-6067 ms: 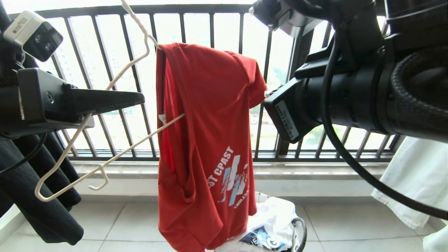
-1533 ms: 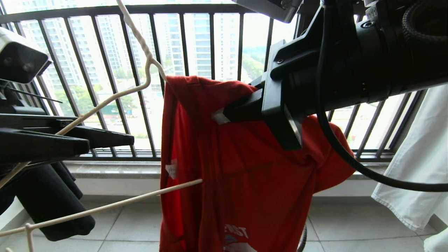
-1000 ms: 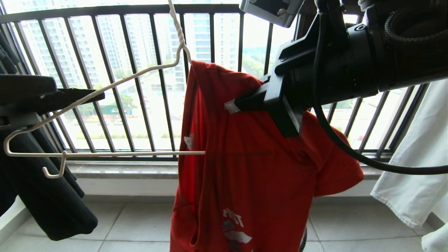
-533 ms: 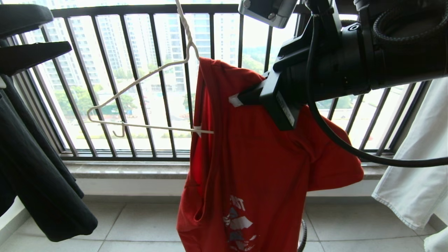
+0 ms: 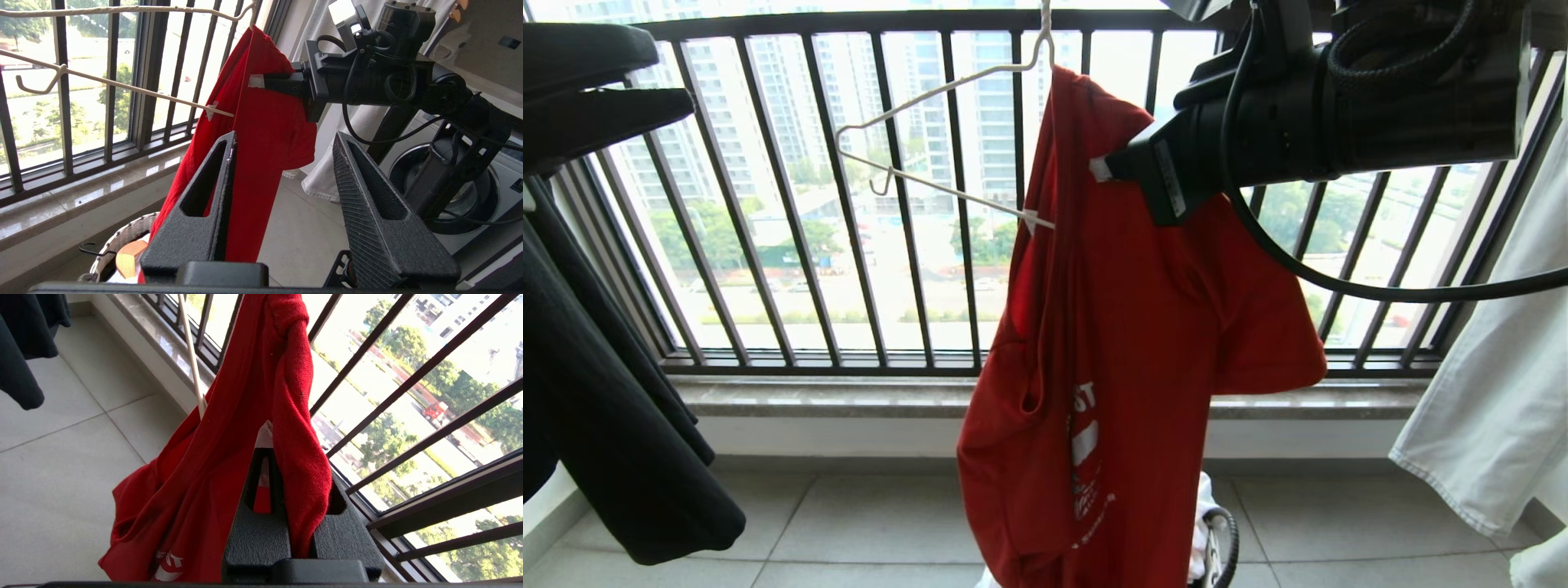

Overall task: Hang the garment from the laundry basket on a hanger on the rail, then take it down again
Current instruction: Hang the clothes on the clothes rack

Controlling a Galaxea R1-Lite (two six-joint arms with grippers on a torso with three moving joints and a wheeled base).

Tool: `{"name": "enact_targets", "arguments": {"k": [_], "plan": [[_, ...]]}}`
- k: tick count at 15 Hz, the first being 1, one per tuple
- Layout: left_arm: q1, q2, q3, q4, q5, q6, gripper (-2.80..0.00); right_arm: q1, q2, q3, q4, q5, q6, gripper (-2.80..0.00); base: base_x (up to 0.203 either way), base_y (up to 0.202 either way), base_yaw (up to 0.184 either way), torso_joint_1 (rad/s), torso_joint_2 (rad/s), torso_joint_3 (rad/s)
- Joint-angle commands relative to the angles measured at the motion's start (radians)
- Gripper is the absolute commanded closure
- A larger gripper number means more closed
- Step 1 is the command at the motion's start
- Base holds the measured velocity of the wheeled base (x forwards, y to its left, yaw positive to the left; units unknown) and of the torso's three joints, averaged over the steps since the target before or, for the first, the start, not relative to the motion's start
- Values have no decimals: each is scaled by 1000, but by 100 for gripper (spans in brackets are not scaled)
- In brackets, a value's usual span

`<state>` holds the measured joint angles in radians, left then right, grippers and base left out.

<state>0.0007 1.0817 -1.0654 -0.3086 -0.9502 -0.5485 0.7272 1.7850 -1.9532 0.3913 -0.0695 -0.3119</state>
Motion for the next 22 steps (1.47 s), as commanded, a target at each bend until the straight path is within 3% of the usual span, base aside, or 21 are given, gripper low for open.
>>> {"name": "enact_targets", "arguments": {"k": [1,3,5,8,10,12,17,18,22], "plan": [[-29,35,-92,179,-3,7,0,-3,15,0,-32,-8,7,0,0,0,0,0,0,0],[-72,81,-135,251,22,27,0,-1,15,-2,-50,-26,7,0,0,0,0,0,0,0],[-151,161,-200,363,120,50,0,4,14,-3,-55,-65,7,0,0,0,0,0,0,0],[-301,270,-254,463,502,139,0,12,9,-3,-55,-77,11,0,0,0,0,0,0,0],[-371,329,-256,485,645,210,0,18,-1,-3,-55,-89,12,0,0,0,0,0,0,0],[-393,379,-240,481,677,234,0,34,-7,1,-54,-90,16,0,0,0,0,0,0,0],[-395,515,-223,436,678,231,0,56,-12,9,-54,-89,19,0,0,0,0,0,0,0],[-395,530,-205,408,677,232,-280,65,-20,15,-54,-89,19,0,0,0,0,0,0,0],[-426,566,-177,352,676,230,-280,120,-43,48,-54,-90,17,0,0,0,0,0,0,0]]}}
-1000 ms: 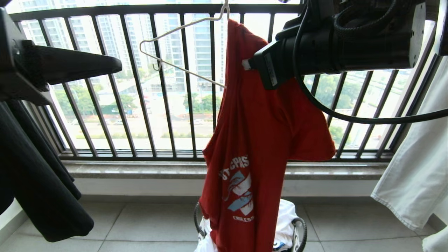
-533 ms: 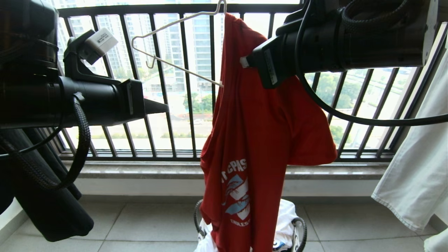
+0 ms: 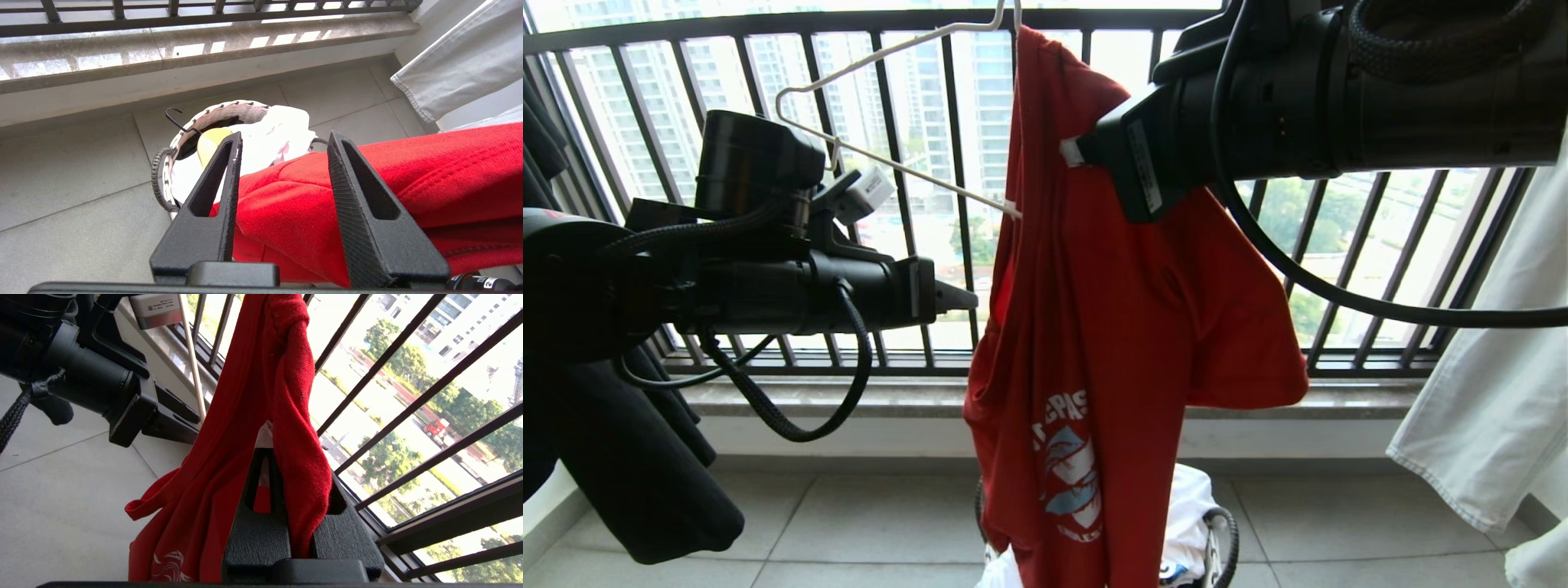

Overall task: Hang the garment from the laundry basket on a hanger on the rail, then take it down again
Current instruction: Hang the clothes on the clothes rack

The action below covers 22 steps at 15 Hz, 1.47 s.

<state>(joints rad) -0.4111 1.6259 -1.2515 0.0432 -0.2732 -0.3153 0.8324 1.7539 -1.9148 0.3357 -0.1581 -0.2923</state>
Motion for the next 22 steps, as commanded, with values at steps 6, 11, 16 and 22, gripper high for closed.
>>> {"name": "enact_targets", "arguments": {"k": [6,11,16,22], "plan": [[-45,-61,29,18,-1,1,-280,1,-1,5,0,-31,-4,0,0,0,0,0,0,0],[-72,-173,17,133,-1,50,-280,-14,2,-1,0,-32,-8,0,0,0,0,0,0,0],[-81,-161,21,128,-1,50,-280,-13,14,-27,0,-34,-10,0,0,0,0,0,0,0],[-80,-99,34,65,69,56,-280,19,-8,-26,3,-34,-11,0,0,0,0,0,0,0]]}}
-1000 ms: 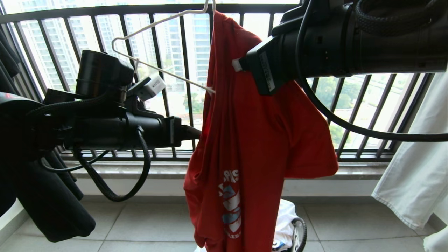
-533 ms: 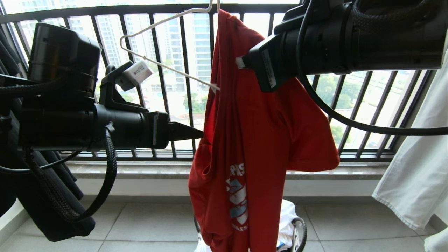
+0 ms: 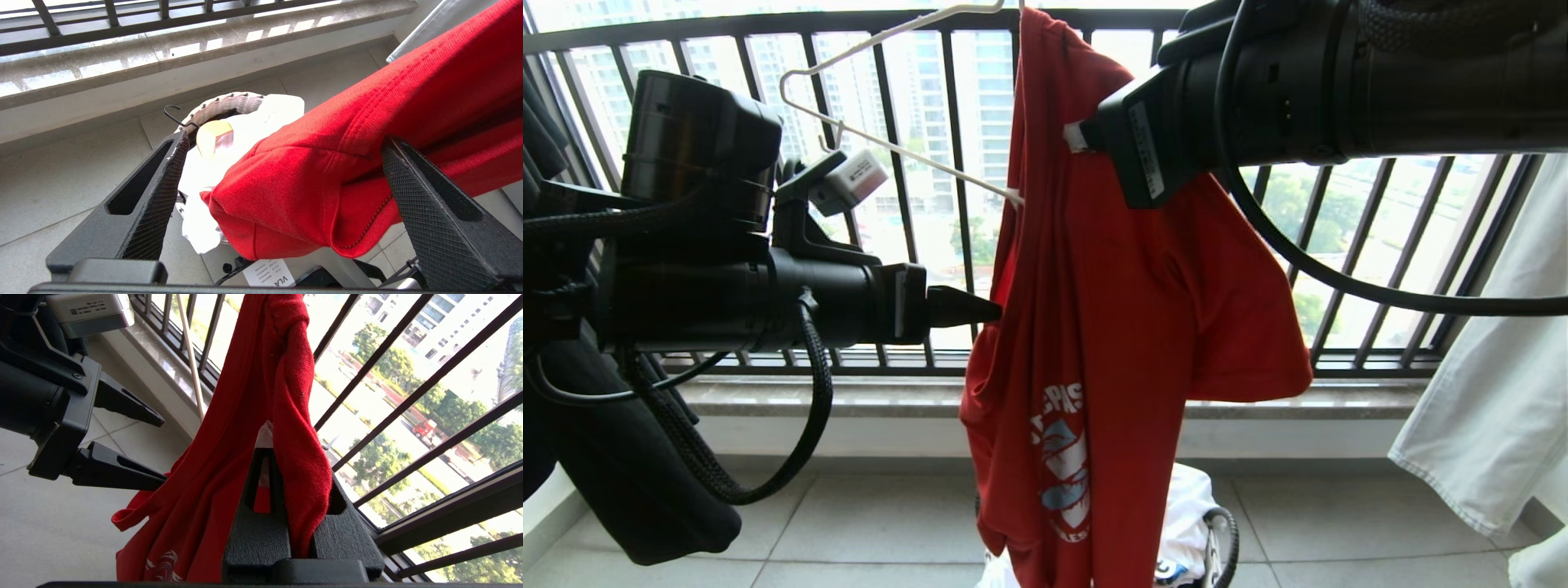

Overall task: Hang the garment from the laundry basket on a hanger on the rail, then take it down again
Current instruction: Hang the clothes on the clothes rack

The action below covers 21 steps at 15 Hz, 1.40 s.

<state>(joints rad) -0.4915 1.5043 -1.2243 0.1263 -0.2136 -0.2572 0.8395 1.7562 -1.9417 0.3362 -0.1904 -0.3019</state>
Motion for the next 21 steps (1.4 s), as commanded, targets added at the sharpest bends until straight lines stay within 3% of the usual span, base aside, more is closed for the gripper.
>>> {"name": "enact_targets", "arguments": {"k": [1,3,7,11,19,20,21], "plan": [[1,29,21,-53,28,-2,-280,23,-19,4,4,-2,0,0,0,0,0,0,0,0],[1,37,53,-123,33,-4,-280,44,-29,12,6,-17,0,0,0,0,0,0,0,0],[1,37,58,-134,44,4,-280,52,-28,11,7,-31,-2,0,0,0,0,0,0,0],[3,37,57,-134,198,86,-280,45,-20,11,7,-52,-5,0,0,0,0,0,0,0],[13,24,58,-128,203,108,-280,39,-17,3,7,-57,-6,0,0,0,0,0,0,0],[13,24,58,-128,203,108,0,34,-17,1,7,-57,-7,0,0,0,0,0,0,0],[13,24,58,-128,203,108,0,31,-17,1,7,-57,-6,0,0,0,0,0,0,0]]}}
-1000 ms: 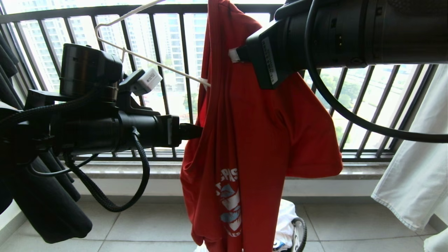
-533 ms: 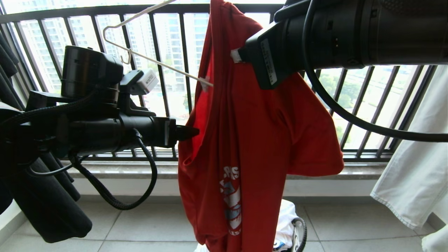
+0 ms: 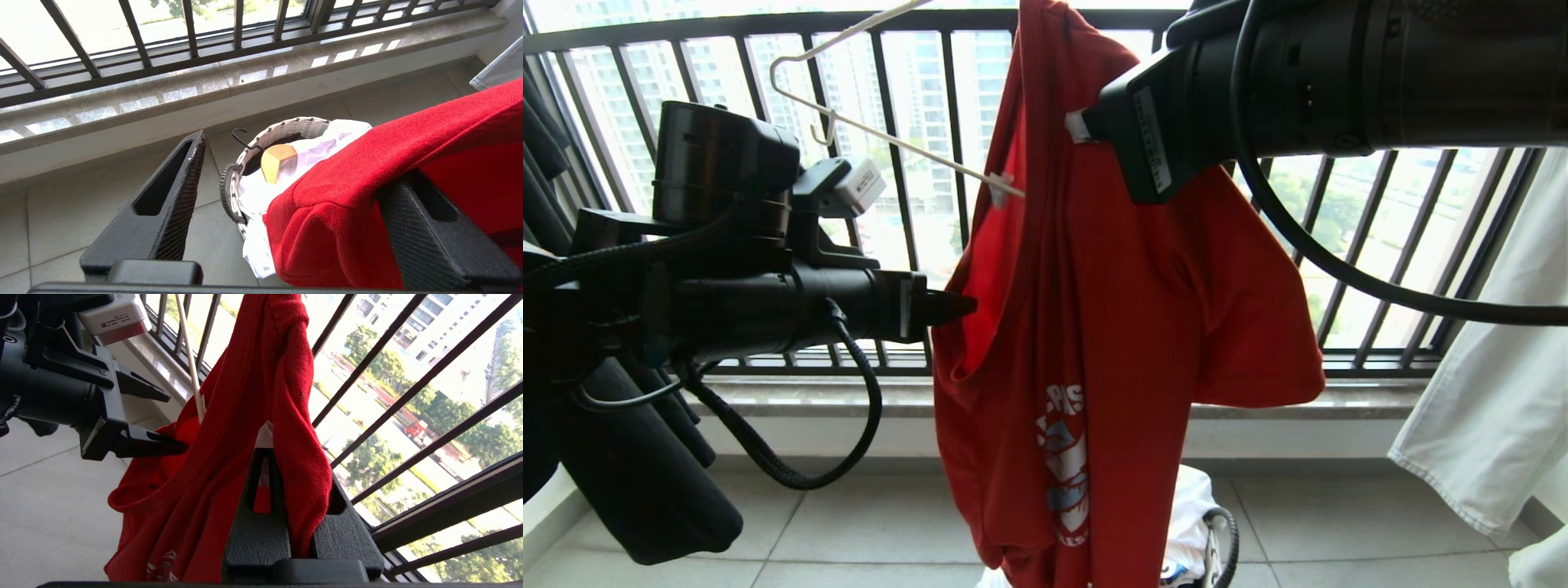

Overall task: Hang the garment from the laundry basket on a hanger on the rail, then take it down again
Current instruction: Hang the clothes on the clothes rack

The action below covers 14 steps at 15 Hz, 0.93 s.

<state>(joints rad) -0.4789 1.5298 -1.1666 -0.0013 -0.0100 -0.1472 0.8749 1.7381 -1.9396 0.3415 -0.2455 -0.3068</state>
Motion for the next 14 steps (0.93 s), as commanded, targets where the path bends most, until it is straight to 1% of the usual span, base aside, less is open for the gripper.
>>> {"name": "enact_targets", "arguments": {"k": [1,4,6,8,10,12,14], "plan": [[1,0,1,0,-1,0,0,-8,0,-1,2,-1,-2,0,0,0,0,0,0,0],[6,1,-1,0,-1,0,0,-20,0,-6,2,-1,-3,0,0,0,0,0,0,0],[27,-1,-1,0,-2,12,0,-44,0,-6,1,0,-12,0,0,0,0,0,0,0],[62,-2,-8,0,-3,20,0,-71,-5,-6,-1,0,-14,0,0,0,0,0,0,0],[105,1,-32,0,-6,21,0,-76,-13,-3,2,0,-14,0,0,0,0,0,0,0],[137,6,-60,-6,-8,14,0,-74,-27,8,3,5,-11,0,0,0,0,0,0,0],[170,10,-85,-8,-11,-1,0,-74,-51,54,0,8,-8,0,0,0,0,0,0,0]]}}
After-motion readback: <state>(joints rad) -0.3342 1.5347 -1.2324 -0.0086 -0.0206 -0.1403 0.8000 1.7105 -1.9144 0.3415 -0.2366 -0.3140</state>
